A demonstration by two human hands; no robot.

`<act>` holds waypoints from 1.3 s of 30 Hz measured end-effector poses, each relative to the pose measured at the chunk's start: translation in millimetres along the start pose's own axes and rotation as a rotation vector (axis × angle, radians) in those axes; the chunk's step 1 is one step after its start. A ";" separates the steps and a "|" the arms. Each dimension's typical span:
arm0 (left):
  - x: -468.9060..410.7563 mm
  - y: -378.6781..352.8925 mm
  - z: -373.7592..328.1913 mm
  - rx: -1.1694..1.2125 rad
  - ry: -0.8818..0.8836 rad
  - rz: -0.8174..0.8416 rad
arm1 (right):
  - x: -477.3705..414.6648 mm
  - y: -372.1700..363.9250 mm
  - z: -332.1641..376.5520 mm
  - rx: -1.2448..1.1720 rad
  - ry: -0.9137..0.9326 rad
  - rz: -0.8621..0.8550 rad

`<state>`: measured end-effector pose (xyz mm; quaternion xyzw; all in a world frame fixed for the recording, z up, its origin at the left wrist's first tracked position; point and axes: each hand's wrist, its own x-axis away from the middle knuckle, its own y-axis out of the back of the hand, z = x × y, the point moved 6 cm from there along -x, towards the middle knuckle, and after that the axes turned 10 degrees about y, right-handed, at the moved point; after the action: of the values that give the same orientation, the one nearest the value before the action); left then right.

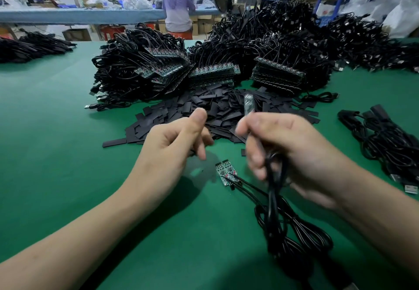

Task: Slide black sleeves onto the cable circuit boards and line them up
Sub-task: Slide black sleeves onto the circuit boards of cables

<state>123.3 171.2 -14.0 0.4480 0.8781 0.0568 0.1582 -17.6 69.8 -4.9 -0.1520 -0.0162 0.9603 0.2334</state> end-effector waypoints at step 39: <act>-27.0 -69.0 -7.9 -0.947 -0.219 0.255 | -4.3 62.6 -16.7 0.797 -0.024 -0.140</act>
<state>82.4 108.9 -17.1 0.4342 0.6725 0.4205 0.4270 -36.7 11.5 -26.0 -0.0370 0.3444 0.8747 0.3389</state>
